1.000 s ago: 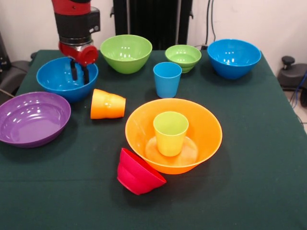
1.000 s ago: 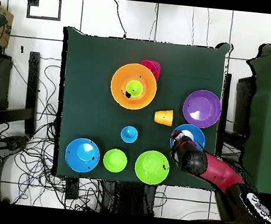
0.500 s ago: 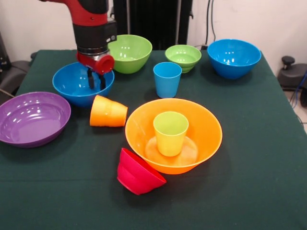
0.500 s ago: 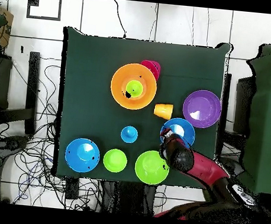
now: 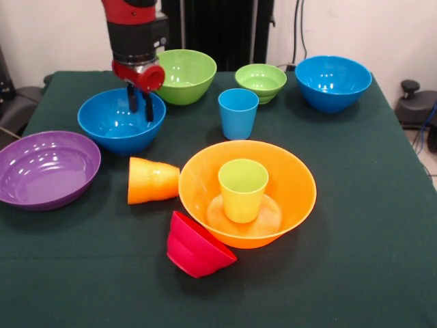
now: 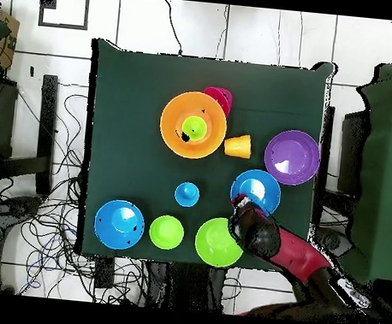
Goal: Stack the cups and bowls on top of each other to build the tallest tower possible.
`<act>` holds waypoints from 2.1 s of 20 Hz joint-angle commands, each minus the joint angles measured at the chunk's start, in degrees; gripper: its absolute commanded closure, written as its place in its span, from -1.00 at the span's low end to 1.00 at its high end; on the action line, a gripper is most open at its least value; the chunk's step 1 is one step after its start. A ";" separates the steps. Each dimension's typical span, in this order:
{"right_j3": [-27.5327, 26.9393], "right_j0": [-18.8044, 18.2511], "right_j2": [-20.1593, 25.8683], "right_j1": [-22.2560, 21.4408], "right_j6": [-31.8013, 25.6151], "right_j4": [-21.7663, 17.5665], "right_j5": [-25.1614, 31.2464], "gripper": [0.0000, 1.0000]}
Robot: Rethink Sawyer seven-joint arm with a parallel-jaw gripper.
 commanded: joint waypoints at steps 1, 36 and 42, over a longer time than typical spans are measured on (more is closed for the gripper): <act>7.49 -1.71 2.15 -8.82 6.01 0.90 5.08 -1.00; -1.64 12.37 -0.02 -0.89 6.69 11.09 -0.07 -1.00; -2.98 11.43 -0.35 0.72 6.31 10.35 -0.81 -1.00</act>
